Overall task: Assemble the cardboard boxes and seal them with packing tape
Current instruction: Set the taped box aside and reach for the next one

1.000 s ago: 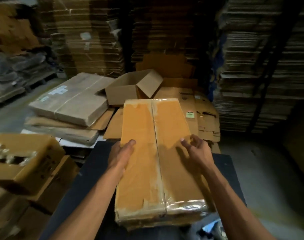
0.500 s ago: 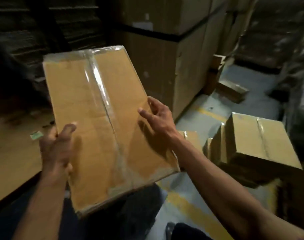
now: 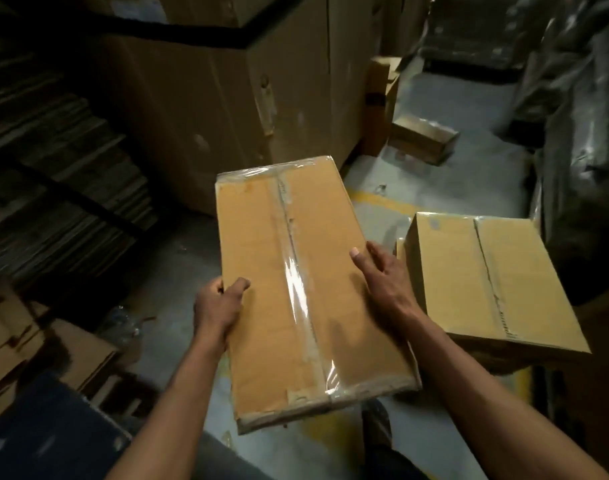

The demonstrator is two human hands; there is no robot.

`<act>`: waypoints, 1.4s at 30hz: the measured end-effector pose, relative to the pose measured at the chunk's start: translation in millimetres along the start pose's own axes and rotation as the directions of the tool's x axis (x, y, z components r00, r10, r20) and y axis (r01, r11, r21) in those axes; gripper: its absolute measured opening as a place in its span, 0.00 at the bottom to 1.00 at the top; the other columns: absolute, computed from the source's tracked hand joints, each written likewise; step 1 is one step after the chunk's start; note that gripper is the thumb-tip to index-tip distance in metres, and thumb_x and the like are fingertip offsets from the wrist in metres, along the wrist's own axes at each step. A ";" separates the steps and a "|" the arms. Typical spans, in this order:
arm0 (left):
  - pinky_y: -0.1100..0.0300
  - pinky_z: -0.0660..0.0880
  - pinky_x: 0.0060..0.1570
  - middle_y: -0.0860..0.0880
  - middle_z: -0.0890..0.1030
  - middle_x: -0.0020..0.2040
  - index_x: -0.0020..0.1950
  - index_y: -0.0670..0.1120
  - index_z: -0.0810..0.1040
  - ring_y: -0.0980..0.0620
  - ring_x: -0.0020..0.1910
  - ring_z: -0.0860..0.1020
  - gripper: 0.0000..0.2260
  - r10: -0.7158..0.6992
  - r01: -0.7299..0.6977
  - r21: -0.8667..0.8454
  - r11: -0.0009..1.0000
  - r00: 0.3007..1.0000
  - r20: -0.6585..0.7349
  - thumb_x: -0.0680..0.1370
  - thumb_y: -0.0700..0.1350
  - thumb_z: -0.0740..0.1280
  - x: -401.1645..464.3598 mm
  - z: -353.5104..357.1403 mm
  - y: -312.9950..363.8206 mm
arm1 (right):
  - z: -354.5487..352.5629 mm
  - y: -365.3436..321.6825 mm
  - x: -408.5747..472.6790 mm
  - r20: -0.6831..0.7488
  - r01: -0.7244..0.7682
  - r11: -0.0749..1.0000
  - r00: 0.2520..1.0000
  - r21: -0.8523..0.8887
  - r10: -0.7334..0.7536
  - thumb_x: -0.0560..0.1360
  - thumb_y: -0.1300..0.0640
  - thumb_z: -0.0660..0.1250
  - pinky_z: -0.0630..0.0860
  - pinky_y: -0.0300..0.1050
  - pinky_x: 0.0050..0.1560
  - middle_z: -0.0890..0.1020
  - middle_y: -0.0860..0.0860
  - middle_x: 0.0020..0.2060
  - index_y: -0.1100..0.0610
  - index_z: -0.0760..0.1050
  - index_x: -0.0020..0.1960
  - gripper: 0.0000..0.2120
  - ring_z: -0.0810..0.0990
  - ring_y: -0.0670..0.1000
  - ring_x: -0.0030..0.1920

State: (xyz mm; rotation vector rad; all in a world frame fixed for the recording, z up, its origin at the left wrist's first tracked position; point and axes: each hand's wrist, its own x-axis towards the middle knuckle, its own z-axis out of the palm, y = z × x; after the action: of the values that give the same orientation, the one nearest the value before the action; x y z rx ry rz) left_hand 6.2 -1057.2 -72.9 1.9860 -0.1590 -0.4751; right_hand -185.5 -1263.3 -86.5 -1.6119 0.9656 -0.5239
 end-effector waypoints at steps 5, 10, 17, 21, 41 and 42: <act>0.55 0.78 0.44 0.48 0.85 0.42 0.48 0.48 0.85 0.44 0.45 0.83 0.11 -0.239 0.233 0.274 0.933 0.971 -0.013 0.71 0.53 0.76 114.6 142.0 -61.4 | 1.1 119.3 122.7 0.136 -0.218 0.962 0.961 -0.161 0.241 0.74 0.34 0.72 0.73 0.56 0.69 0.76 0.47 0.69 0.46 0.62 0.80 0.40 0.75 0.54 0.69; 0.55 0.78 0.48 0.48 0.87 0.51 0.56 0.48 0.86 0.45 0.47 0.83 0.15 -0.295 0.250 0.410 0.877 0.954 0.049 0.71 0.49 0.80 206.9 236.6 -149.4 | 20.8 240.9 222.4 0.089 -0.321 0.919 0.933 -0.228 0.348 0.70 0.48 0.80 0.74 0.62 0.70 0.73 0.47 0.74 0.42 0.71 0.74 0.35 0.73 0.54 0.72; 0.45 0.83 0.53 0.53 0.87 0.50 0.58 0.52 0.85 0.48 0.48 0.85 0.19 -0.268 0.226 0.379 0.897 0.961 0.062 0.68 0.50 0.81 281.4 297.5 -221.4 | 46.8 332.0 306.7 0.057 -0.305 0.892 0.938 -0.333 0.342 0.70 0.44 0.80 0.76 0.66 0.67 0.71 0.47 0.76 0.40 0.74 0.72 0.32 0.74 0.56 0.72; 0.43 0.80 0.60 0.52 0.84 0.61 0.69 0.56 0.76 0.46 0.58 0.83 0.29 -0.193 0.128 0.421 0.898 0.975 0.114 0.69 0.59 0.76 320.9 327.9 -233.6 | 55.7 354.0 347.9 0.014 -0.247 0.890 0.962 -0.382 0.273 0.81 0.45 0.68 0.67 0.60 0.75 0.67 0.52 0.79 0.47 0.73 0.75 0.24 0.68 0.58 0.76; 0.54 0.76 0.64 0.46 0.82 0.65 0.70 0.50 0.79 0.44 0.64 0.80 0.23 -0.519 0.150 0.705 0.693 0.782 0.344 0.76 0.54 0.74 188.2 291.3 -258.1 | 44.2 356.7 244.2 0.282 -0.296 0.740 0.790 -0.604 0.545 0.81 0.46 0.67 0.71 0.55 0.72 0.77 0.52 0.70 0.51 0.75 0.72 0.21 0.75 0.55 0.70; 0.55 0.76 0.64 0.47 0.83 0.64 0.70 0.50 0.79 0.45 0.63 0.80 0.23 -0.531 0.163 0.697 0.698 0.772 0.350 0.76 0.54 0.75 169.8 277.3 -259.9 | 41.8 346.7 220.6 0.312 -0.266 0.743 0.782 -0.614 0.539 0.81 0.46 0.68 0.74 0.53 0.70 0.79 0.51 0.67 0.50 0.77 0.69 0.19 0.77 0.53 0.67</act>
State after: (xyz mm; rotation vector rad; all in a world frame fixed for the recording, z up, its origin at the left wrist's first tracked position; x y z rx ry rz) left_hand 26.0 -1225.3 -453.2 2.5134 -0.3032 -1.4059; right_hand -136.8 -1429.7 -461.5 -1.8109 1.1022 0.5061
